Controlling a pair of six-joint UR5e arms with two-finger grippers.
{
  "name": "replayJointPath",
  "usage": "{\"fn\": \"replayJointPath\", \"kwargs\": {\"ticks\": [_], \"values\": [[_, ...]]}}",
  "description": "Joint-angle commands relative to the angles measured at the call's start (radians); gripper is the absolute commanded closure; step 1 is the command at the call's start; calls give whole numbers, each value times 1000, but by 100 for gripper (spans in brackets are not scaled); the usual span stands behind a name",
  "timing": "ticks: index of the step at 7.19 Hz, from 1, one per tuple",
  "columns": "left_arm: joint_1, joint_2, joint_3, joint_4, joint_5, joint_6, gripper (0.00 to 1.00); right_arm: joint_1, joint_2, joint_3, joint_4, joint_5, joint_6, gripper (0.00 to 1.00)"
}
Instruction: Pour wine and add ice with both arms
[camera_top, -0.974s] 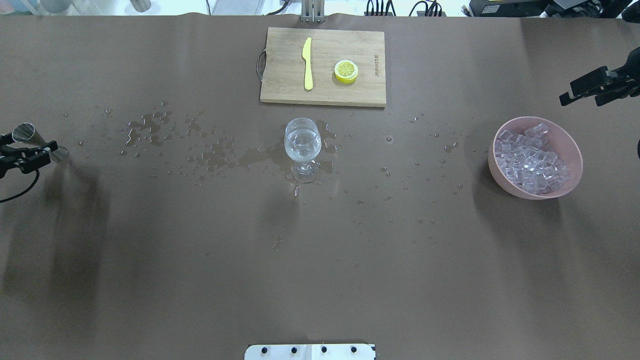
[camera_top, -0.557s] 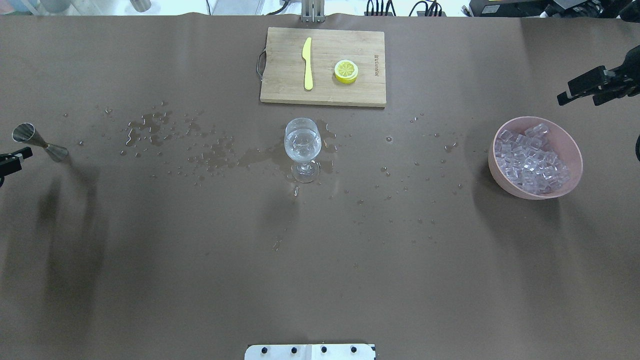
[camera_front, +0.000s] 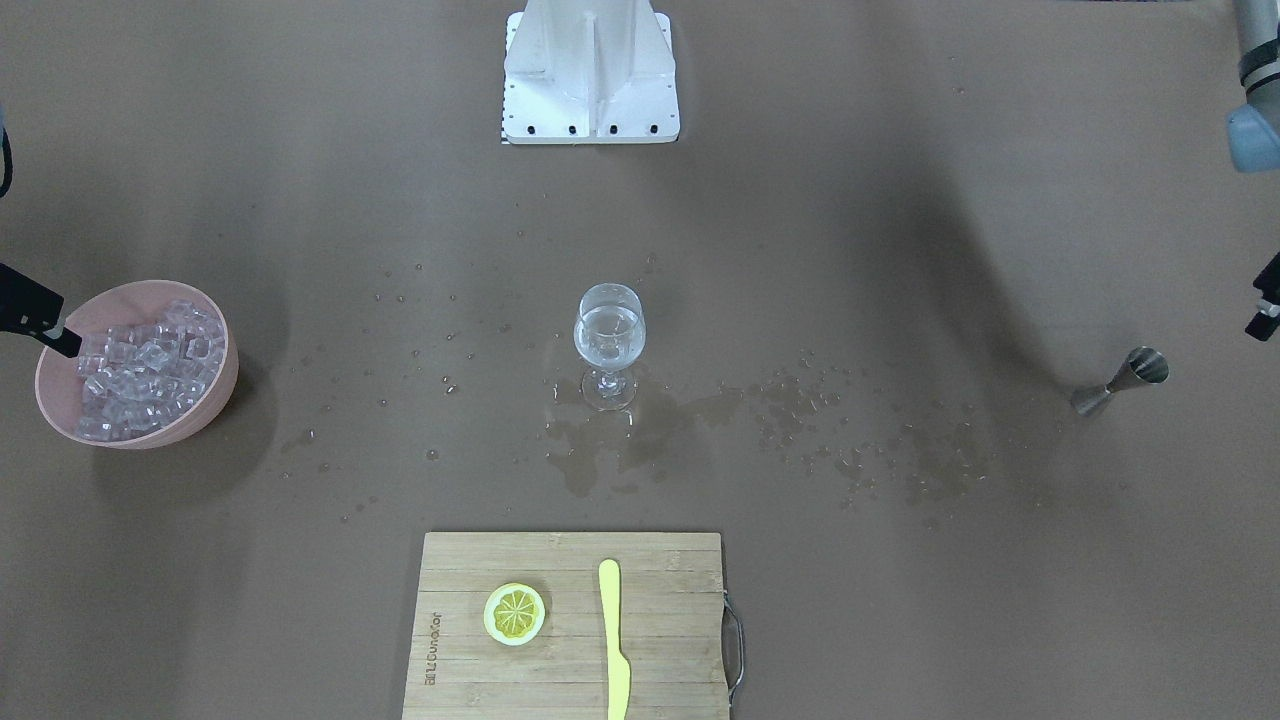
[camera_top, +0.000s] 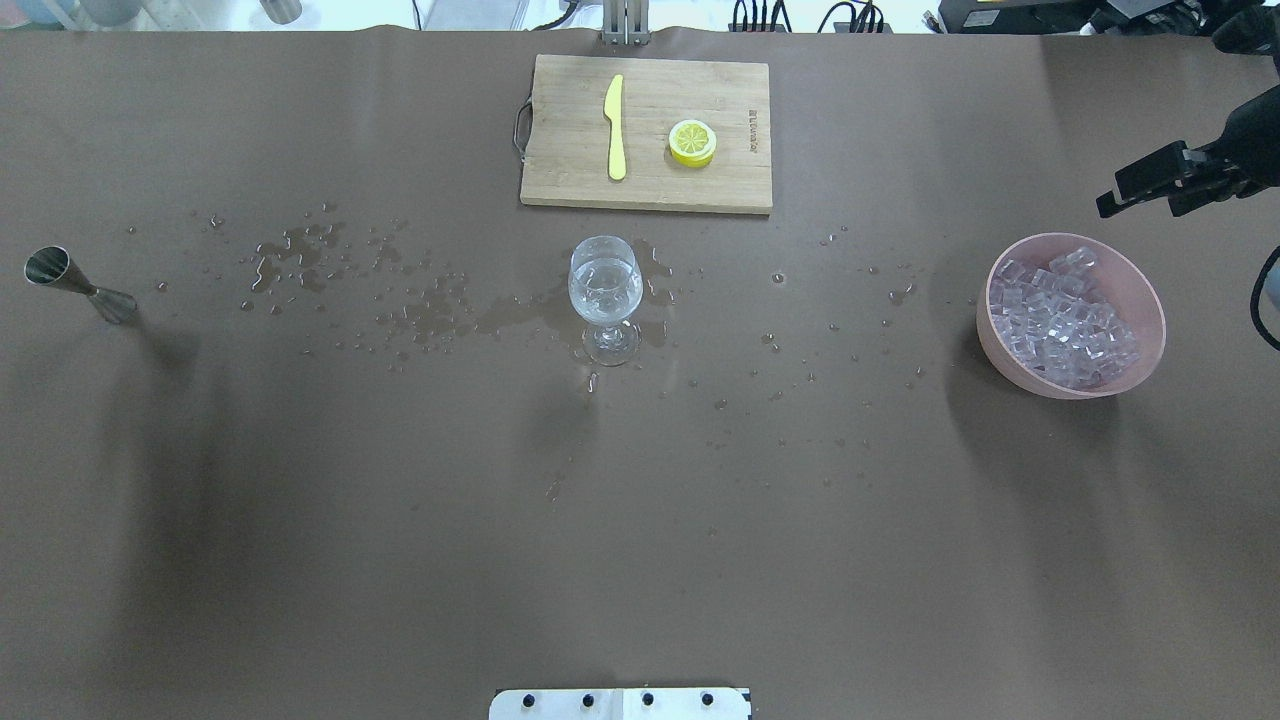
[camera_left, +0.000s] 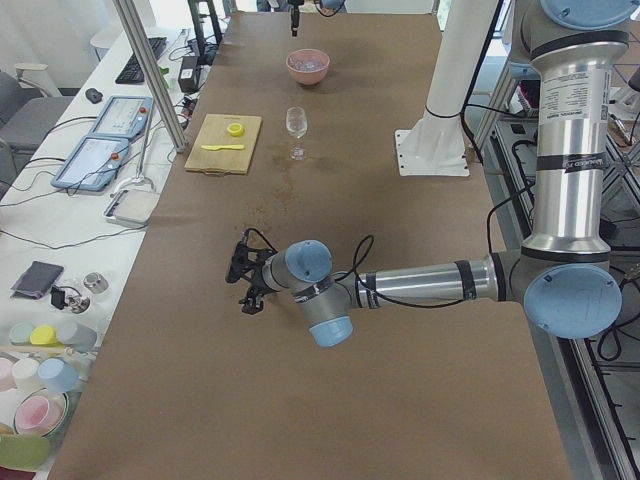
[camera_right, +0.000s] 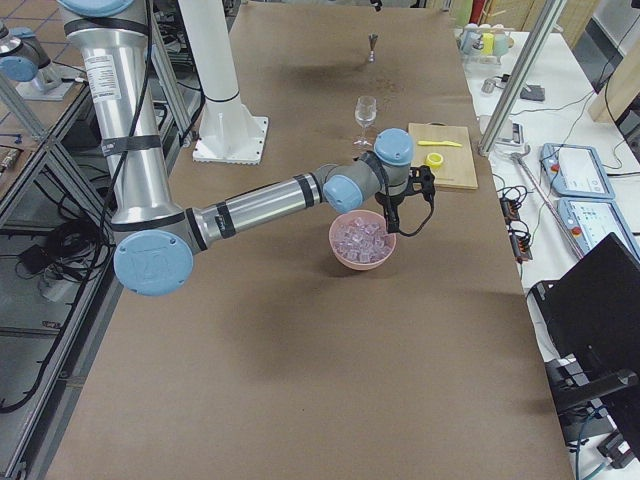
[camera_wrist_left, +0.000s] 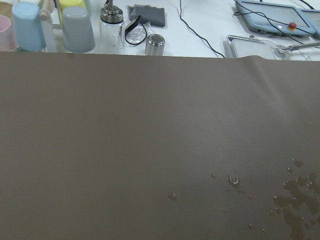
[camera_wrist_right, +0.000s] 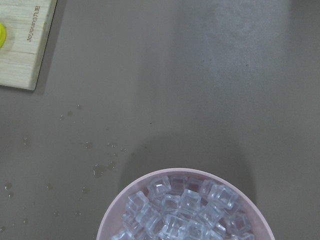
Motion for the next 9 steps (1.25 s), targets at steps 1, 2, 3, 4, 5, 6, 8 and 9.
{"fn": "replayJointPath", "kwargs": {"ticks": [1, 2, 3, 4, 5, 6, 8, 9], "values": [[-88, -78, -16, 273, -216, 9, 2, -79, -35, 28, 0, -114, 2, 0], [-89, -95, -25, 351, -244, 97, 2, -108, -50, 30, 0, -140, 2, 0], [-114, -95, -42, 446, -246, 191, 2, -122, -55, 31, 0, -134, 2, 0], [-131, -95, -67, 482, -237, 199, 2, -157, -70, 31, 0, -133, -1, 0], [-131, -95, -71, 484, -235, 199, 2, -180, -70, 31, 0, -143, 4, 0], [-131, -94, -73, 482, -235, 199, 2, -193, -72, 24, 0, -162, 7, 0], [-131, -89, -75, 482, -235, 199, 2, -220, -70, 16, -1, -165, 11, 0], [-131, -86, -73, 482, -235, 199, 2, -223, -64, -2, -1, -164, 11, 2]]}}
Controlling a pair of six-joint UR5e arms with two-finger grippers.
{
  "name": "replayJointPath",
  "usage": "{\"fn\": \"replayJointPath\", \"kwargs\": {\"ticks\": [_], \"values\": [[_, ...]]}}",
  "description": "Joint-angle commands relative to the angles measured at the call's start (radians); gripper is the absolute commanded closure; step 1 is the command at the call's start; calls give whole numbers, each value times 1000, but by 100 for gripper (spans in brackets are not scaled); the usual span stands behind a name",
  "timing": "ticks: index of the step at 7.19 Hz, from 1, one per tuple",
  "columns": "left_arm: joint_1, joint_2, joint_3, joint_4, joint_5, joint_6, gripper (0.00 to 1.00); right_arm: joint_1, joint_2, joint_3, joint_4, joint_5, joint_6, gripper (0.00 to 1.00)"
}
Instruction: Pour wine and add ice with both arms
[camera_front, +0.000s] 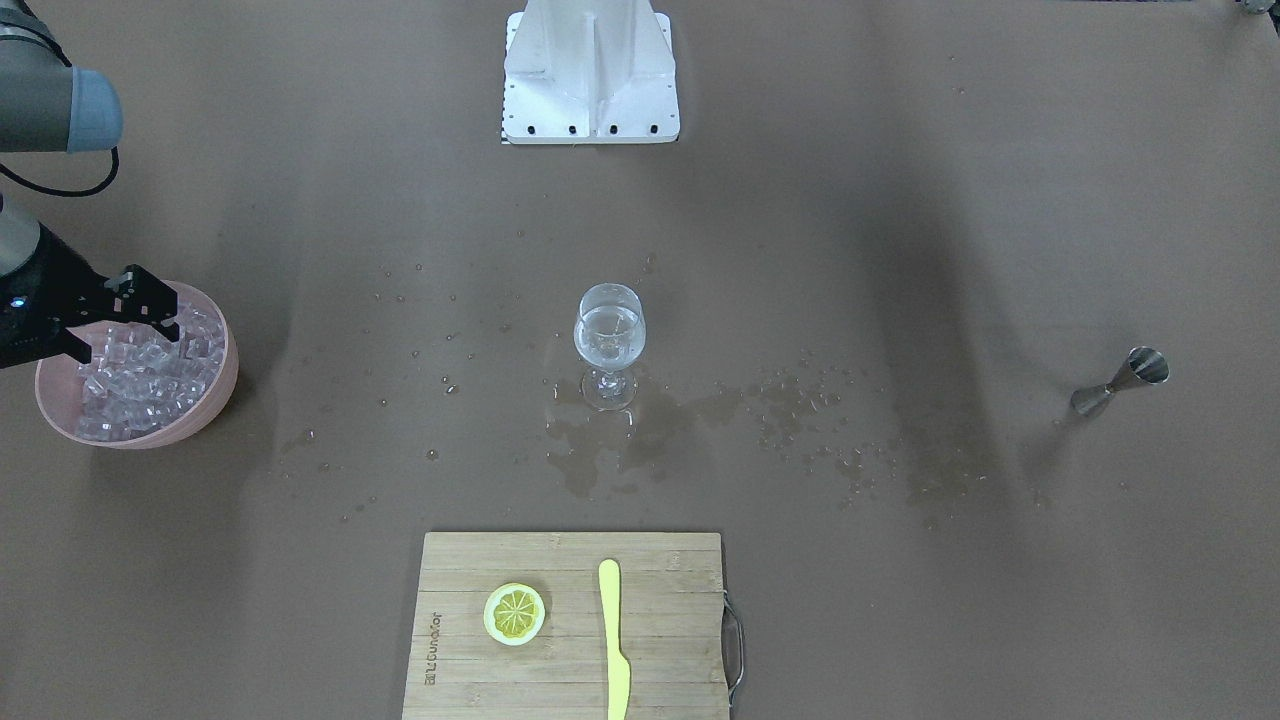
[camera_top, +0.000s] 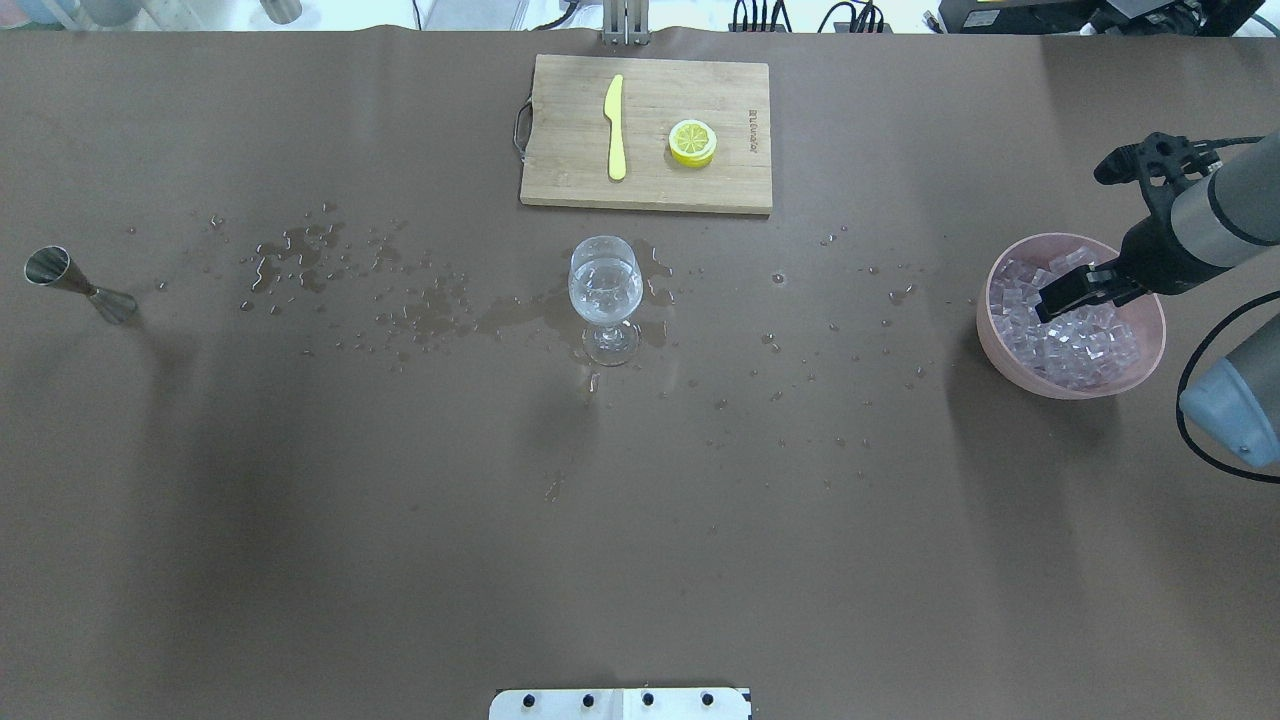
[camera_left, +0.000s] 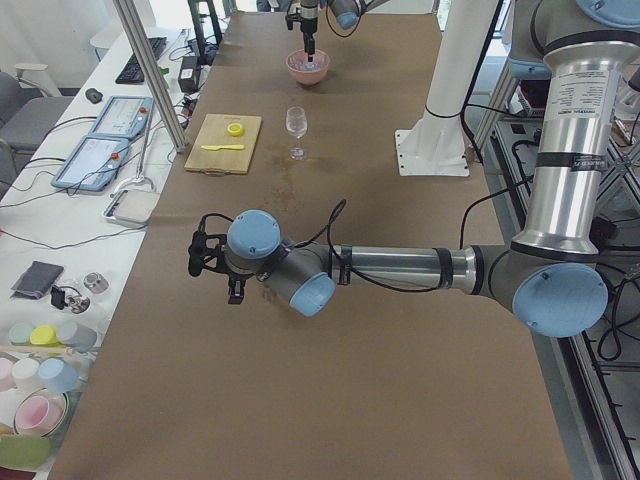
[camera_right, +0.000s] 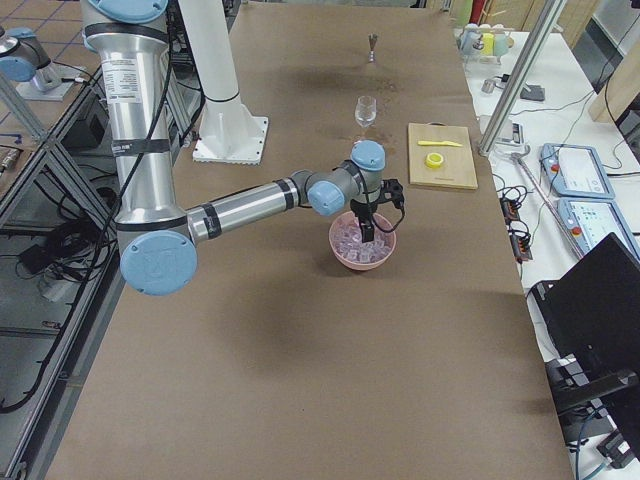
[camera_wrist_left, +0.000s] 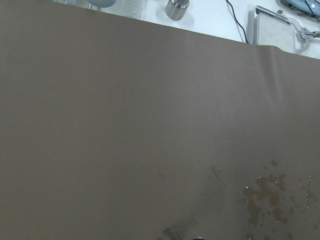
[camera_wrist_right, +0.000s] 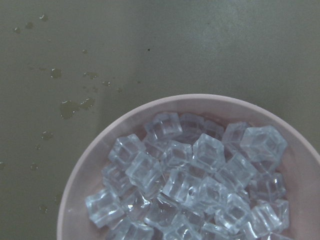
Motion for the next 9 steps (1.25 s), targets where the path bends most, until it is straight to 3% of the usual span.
{"fn": "replayJointPath", "kwargs": {"ticks": [1, 3, 4, 6, 7, 8, 9], "values": [[0, 8, -1, 0, 0, 2, 2, -13, 13, -31, 0, -3, 1, 5], [1, 6, 1, 0, 2, 2, 2, -14, 13, -41, 0, -3, 1, 25], [0, 6, -1, 0, 2, 2, 1, -17, 13, -49, 0, -2, 1, 25], [0, 5, -2, 0, 2, 2, 2, -17, 13, -58, 0, 0, 1, 35], [0, 5, -4, 0, 0, 2, 2, -17, 13, -58, 0, 0, 3, 51], [0, 6, -7, 0, 0, 2, 2, -16, 13, -57, 0, 1, 18, 97], [0, 6, -7, 0, 0, 2, 1, -17, 16, -57, 0, 4, 20, 100]]}}
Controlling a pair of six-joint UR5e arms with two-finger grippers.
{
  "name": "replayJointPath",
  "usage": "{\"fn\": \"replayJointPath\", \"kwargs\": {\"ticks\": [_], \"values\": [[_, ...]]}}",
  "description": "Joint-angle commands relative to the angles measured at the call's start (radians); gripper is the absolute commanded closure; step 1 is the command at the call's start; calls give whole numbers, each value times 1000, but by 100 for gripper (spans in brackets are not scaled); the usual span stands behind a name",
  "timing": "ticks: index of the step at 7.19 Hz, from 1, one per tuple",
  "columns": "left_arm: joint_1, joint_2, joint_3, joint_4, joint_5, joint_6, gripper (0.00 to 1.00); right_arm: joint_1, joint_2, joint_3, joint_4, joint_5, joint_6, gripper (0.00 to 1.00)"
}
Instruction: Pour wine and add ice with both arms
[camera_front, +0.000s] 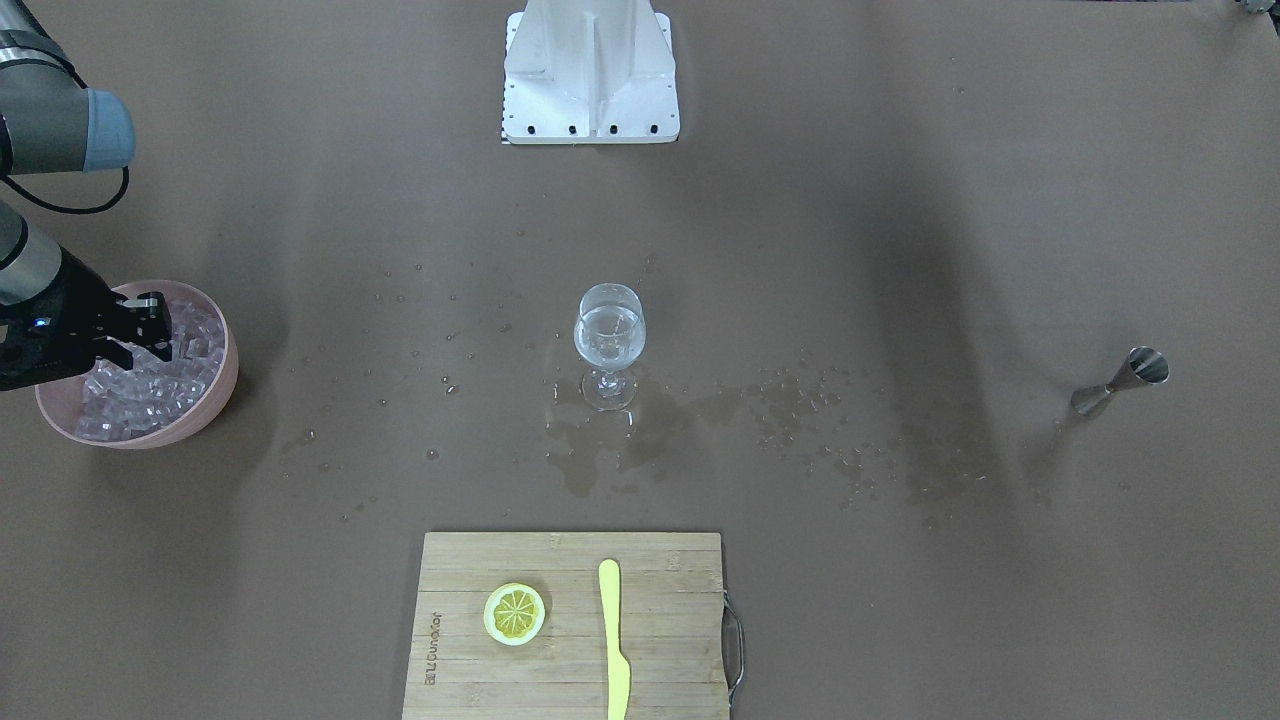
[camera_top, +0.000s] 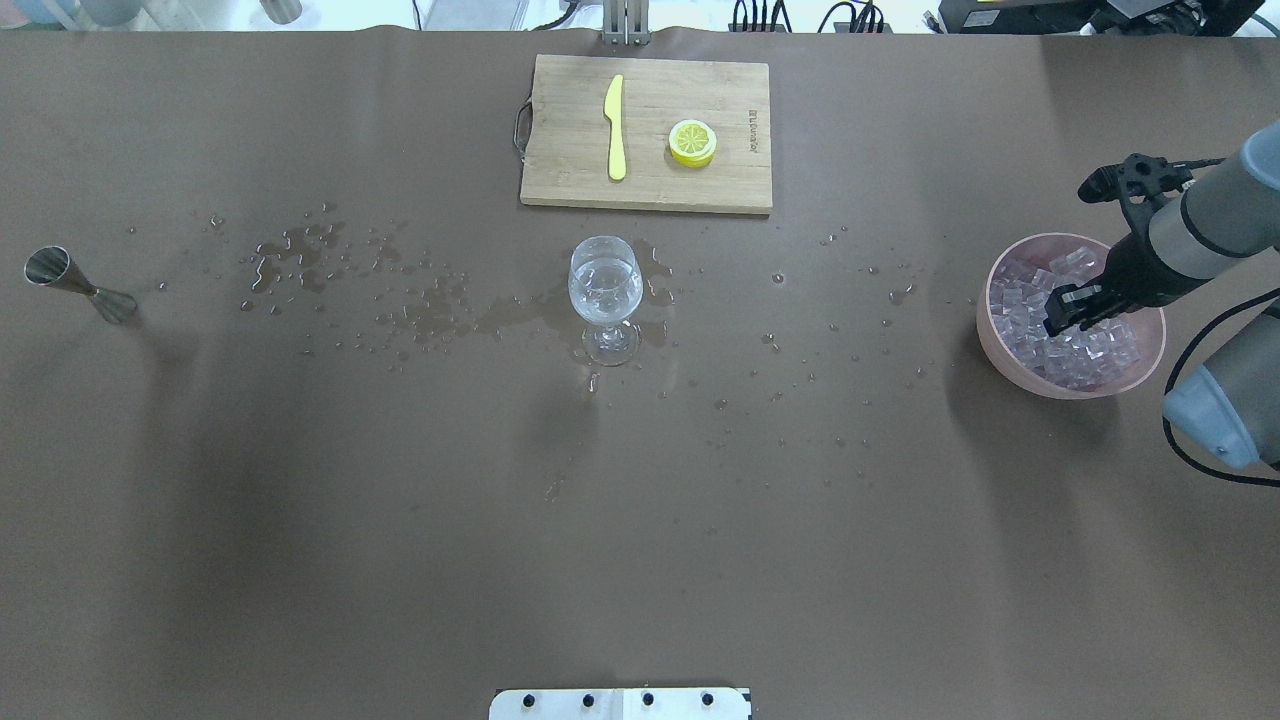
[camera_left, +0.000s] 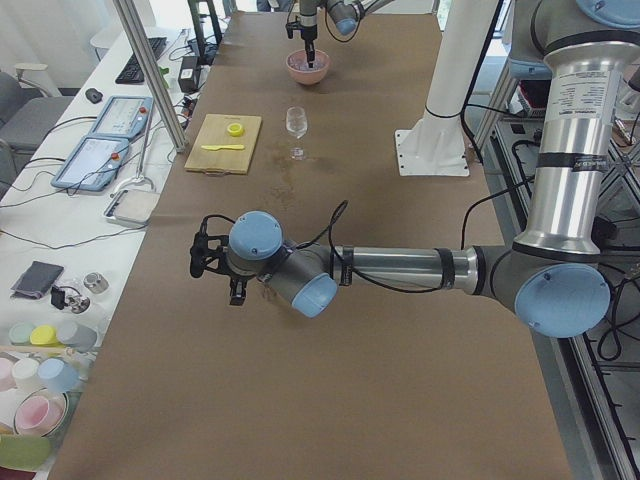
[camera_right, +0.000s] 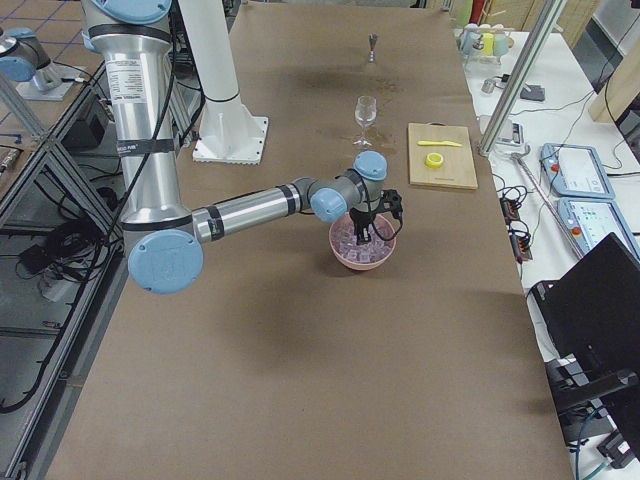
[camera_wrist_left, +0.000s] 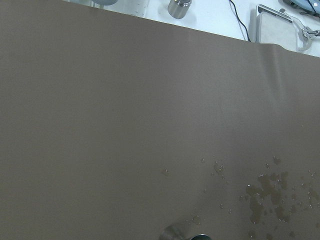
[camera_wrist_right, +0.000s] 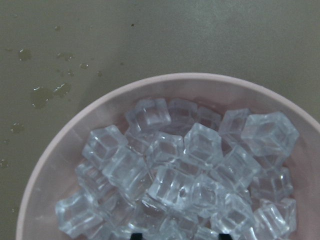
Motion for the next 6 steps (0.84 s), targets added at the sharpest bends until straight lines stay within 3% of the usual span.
{"fn": "replayJointPath", "kwargs": {"ticks": [1, 3, 4, 6], "values": [[0, 1, -3, -2, 0, 0, 2, -1, 2, 2, 0, 6, 8, 100], [-2, 5, -9, -3, 0, 0, 2, 18, 48, 42, -18, 53, 17, 100], [-3, 7, -9, -6, 0, 0, 2, 36, 103, 80, -82, 84, 60, 100], [-2, 8, 2, -6, 1, -2, 2, 29, 343, 135, -347, 84, 190, 100]]}}
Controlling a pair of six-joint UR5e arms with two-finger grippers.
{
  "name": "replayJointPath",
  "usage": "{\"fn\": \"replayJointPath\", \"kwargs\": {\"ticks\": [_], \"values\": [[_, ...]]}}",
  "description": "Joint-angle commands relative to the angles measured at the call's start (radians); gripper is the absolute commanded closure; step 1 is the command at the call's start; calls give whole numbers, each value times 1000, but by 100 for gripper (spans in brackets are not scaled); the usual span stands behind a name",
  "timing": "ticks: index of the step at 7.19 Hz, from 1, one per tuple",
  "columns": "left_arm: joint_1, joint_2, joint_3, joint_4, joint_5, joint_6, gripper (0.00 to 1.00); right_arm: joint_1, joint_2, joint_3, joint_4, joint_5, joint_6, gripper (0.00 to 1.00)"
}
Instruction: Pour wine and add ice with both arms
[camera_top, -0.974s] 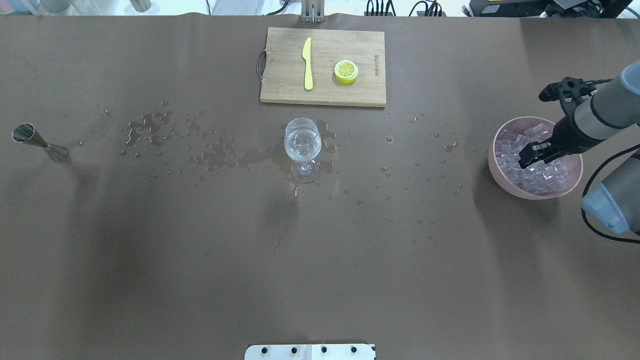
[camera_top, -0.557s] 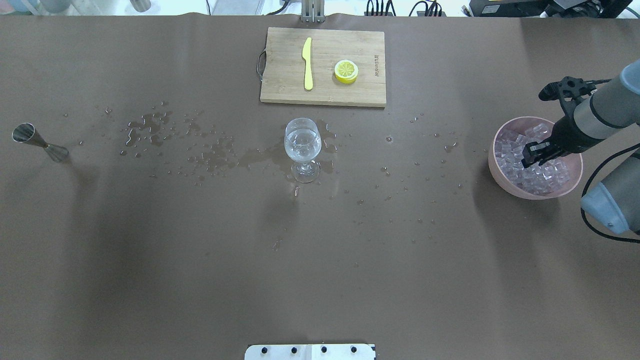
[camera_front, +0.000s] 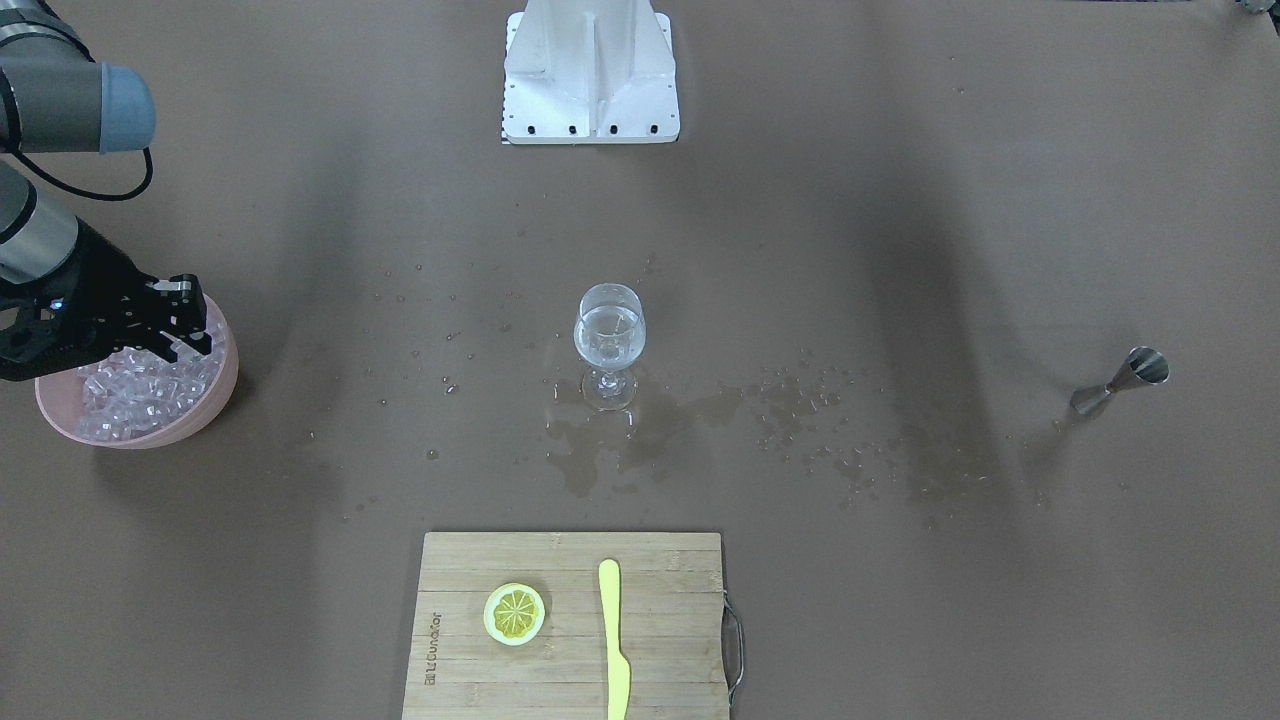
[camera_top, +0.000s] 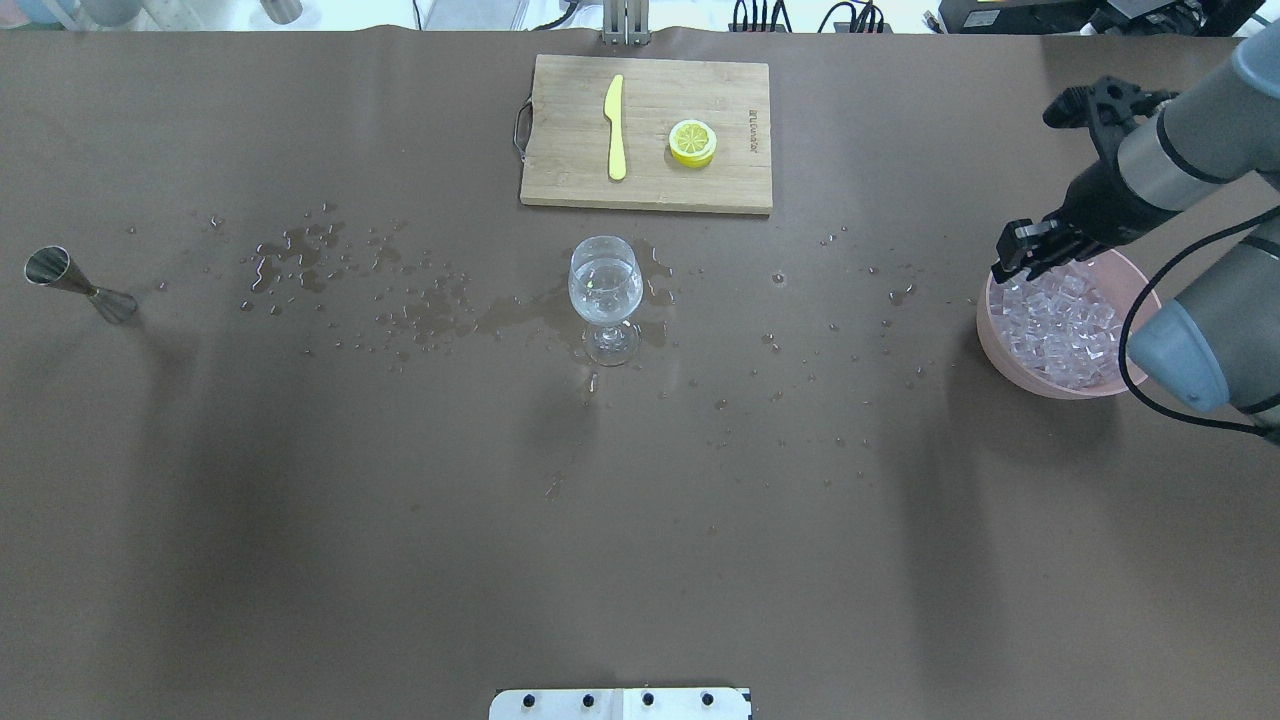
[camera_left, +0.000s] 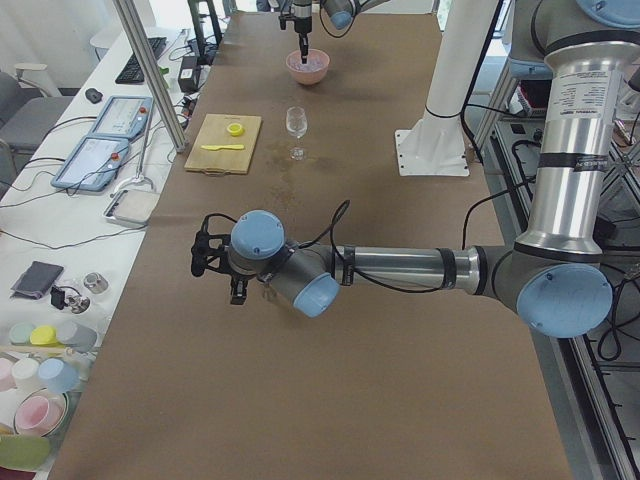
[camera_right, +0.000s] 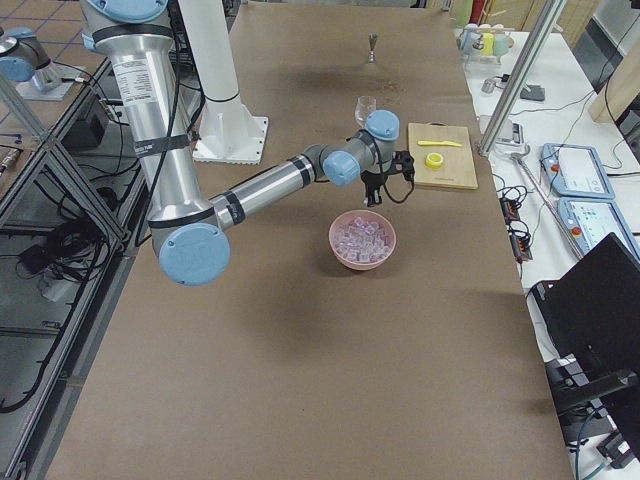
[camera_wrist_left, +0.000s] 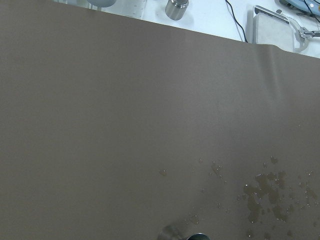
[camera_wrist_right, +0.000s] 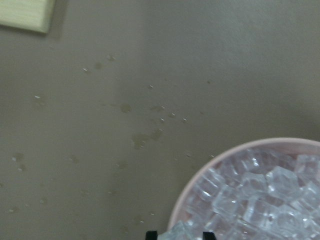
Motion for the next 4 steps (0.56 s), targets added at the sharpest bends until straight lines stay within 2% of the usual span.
{"fn": "replayJointPath", "kwargs": {"ticks": [1, 3, 4], "values": [[1, 2, 5, 0, -1, -1, 1, -41, 217, 34, -168, 0, 228, 100], [4, 22, 10, 0, -1, 0, 2, -147, 363, 24, -169, -67, 453, 100], [4, 22, 16, 0, -1, 0, 2, -217, 444, -5, -169, -145, 553, 100]]}}
